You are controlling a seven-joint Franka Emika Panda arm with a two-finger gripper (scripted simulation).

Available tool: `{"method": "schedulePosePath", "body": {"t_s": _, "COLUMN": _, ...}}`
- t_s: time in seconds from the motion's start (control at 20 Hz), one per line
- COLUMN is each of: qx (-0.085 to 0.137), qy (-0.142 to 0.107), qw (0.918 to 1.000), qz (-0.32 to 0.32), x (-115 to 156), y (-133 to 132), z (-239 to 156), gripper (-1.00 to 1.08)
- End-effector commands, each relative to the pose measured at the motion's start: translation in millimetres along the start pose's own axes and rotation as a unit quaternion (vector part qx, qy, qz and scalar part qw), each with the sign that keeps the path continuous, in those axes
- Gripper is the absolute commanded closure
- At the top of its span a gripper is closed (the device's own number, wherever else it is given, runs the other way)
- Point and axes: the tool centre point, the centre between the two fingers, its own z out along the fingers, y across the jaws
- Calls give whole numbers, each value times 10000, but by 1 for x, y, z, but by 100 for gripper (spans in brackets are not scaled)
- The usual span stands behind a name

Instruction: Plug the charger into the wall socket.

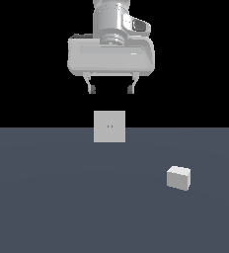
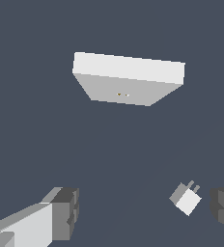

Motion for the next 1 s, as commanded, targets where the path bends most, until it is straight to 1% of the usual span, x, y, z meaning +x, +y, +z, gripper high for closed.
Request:
{"method": "schedulePosePath", "body": {"t_s": 0.0, "qx": -22, "qy": 40, "qw": 9999, "qz": 146, "x": -3, "y": 6, "z": 5, "gripper": -92}}
{"method": "schedulePosePath", "body": {"t_s": 0.25, "qx": -90, "qy": 169, "qw": 9981, "qz": 583, "x": -13, "y": 25, "z": 21, "gripper": -92}}
{"method": "schedulePosePath", "body": {"t_s": 0.45, "qx": -163, "qy": 308, "qw": 9938, "qz": 1053, "x": -24, "y": 44, "z": 37, "gripper": -92}}
{"method": "schedulePosePath", "body": {"t_s": 0.7, "qx": -266, "qy": 502, "qw": 9836, "qz": 1714, "x": -43, "y": 69, "z": 61, "gripper": -92}}
{"method": "schedulePosePath", "body": {"t_s": 0.95, "qx": -366, "qy": 685, "qw": 9692, "qz": 2335, "x": -63, "y": 91, "z": 84, "gripper": -92}}
